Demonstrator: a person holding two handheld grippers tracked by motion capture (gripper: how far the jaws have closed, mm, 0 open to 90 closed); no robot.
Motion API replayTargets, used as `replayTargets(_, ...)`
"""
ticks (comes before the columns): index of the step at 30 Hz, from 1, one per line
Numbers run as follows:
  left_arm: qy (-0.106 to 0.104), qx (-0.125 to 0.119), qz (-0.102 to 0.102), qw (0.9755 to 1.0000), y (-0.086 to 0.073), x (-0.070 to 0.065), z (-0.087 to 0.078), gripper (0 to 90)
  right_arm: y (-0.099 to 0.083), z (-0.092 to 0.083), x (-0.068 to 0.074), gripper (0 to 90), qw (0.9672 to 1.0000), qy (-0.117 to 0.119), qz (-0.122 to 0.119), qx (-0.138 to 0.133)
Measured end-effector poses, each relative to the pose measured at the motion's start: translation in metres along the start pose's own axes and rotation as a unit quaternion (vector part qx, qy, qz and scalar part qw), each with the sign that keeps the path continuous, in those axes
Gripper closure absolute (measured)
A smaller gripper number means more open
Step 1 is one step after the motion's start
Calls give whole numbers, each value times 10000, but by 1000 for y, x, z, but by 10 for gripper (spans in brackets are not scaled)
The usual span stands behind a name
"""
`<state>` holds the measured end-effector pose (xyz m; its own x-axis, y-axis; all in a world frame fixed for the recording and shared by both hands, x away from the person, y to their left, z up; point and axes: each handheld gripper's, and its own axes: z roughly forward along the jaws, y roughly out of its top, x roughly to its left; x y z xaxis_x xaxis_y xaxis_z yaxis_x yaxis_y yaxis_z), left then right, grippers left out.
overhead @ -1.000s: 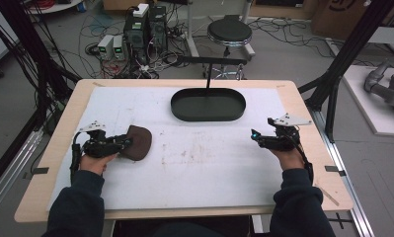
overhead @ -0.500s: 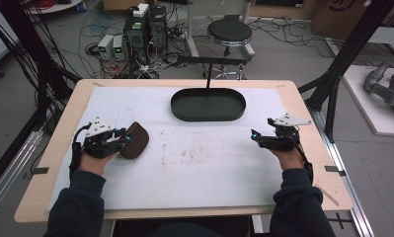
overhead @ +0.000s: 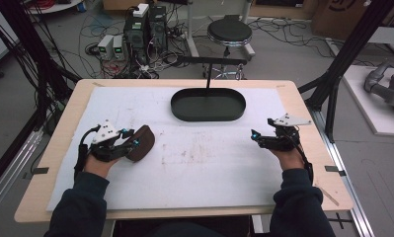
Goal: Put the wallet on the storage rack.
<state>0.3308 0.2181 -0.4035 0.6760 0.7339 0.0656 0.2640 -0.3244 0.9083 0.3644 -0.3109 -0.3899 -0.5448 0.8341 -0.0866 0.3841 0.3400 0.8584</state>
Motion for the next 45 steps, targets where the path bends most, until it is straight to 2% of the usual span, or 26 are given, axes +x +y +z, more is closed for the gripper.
replayTargets(1,-123,-35,7,9999,1,-2,1,610,0,0,0,218,10000,4,14,0)
replayTargets(3,-190,-36,-29,9998,2,-3,1,605,0,0,0,218,10000,4,20,-1)
replayTargets(4,-251,42,-86,9996,1,-5,4,582,0,0,0,218,10000,7,26,-6)
replayTargets(8,-311,108,-130,9994,-1,-5,7,558,0,-1,0,219,10000,5,21,-7)
replayTargets(16,-316,10,-357,9989,-2,-1,7,513,0,-1,-1,219,10000,12,30,-3)
replayTargets(17,-315,-36,-421,9986,-3,-1,7,465,0,-1,-1,219,10000,6,31,-9)
replayTargets(21,-282,-125,-582,9978,-4,2,7,395,0,-1,-1,219,10000,20,25,-3)
replayTargets(22,-264,-142,-637,9975,-4,3,7,343,0,-1,-1,219,10000,32,29,3)
replayTargets(23,-273,-150,-664,9973,-5,3,7,343,0,-1,-1,219,10000,32,29,3)
replayTargets(25,-265,-129,-721,9970,-5,4,8,283,0,-1,-1,219,10000,49,31,10)
replayTargets(31,-391,36,-798,9960,-8,3,13,240,0,0,0,218,10000,68,25,27)
replayTargets(35,-309,152,-899,9954,-11,4,18,212,0,1,0,219,10000,74,21,27)
replayTargets(40,-328,284,-877,9952,-13,4,19,235,-1,1,0,219,10000,73,26,28)
replayTargets(41,-353,336,-838,9953,-13,4,19,338,-1,1,0,219,10000,78,34,27)
replayTargets(42,-397,434,-827,9948,-14,4,20,382,-1,1,0,219,10000,78,24,33)
replayTargets(43,-397,434,-827,9948,-14,4,20,423,-1,1,0,219,10000,85,11,32)
replayTargets(44,-439,500,-831,9943,-14,5,20,423,-1,1,0,219,10000,85,11,32)
replayTargets(45,-440,548,-799,9943,-14,5,20,564,-1,1,0,219,10000,79,27,29)
